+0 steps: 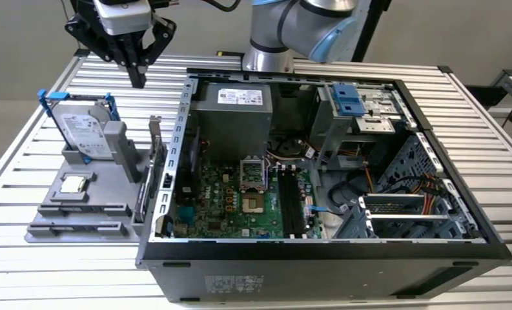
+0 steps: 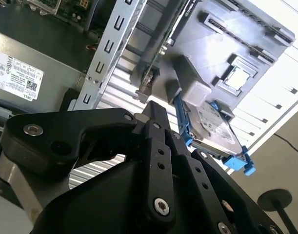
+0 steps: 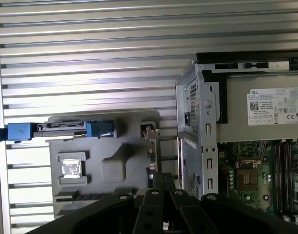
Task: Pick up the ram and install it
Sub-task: 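Reach for the ram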
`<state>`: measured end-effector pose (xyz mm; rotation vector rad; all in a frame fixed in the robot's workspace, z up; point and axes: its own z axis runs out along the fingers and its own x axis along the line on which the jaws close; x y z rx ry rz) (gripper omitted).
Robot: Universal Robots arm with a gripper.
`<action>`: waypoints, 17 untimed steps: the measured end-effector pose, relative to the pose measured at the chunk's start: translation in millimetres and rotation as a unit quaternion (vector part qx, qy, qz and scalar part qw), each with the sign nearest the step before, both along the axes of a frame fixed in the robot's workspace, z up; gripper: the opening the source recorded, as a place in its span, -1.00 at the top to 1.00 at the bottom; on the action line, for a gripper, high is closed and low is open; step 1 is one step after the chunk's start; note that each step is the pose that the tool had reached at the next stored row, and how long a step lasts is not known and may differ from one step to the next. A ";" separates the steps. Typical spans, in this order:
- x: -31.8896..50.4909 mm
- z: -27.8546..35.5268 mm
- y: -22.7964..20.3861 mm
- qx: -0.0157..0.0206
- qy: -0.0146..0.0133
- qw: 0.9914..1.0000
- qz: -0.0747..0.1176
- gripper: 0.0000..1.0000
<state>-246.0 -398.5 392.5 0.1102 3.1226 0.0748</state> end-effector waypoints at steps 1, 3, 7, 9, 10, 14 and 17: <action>-1.1 0.0 0.0 0.000 0.000 1.000 0.000 1.00; -3.6 0.0 0.0 0.000 0.000 1.000 0.000 1.00; -8.2 0.0 0.0 0.000 0.000 1.000 0.000 1.00; -10.1 0.0 0.0 0.000 0.000 1.000 0.000 1.00; -11.1 0.0 0.0 0.000 0.000 1.000 0.000 1.00; -14.5 0.0 0.0 0.000 0.000 1.000 0.000 1.00; -17.2 0.0 0.0 0.000 0.000 1.000 0.000 1.00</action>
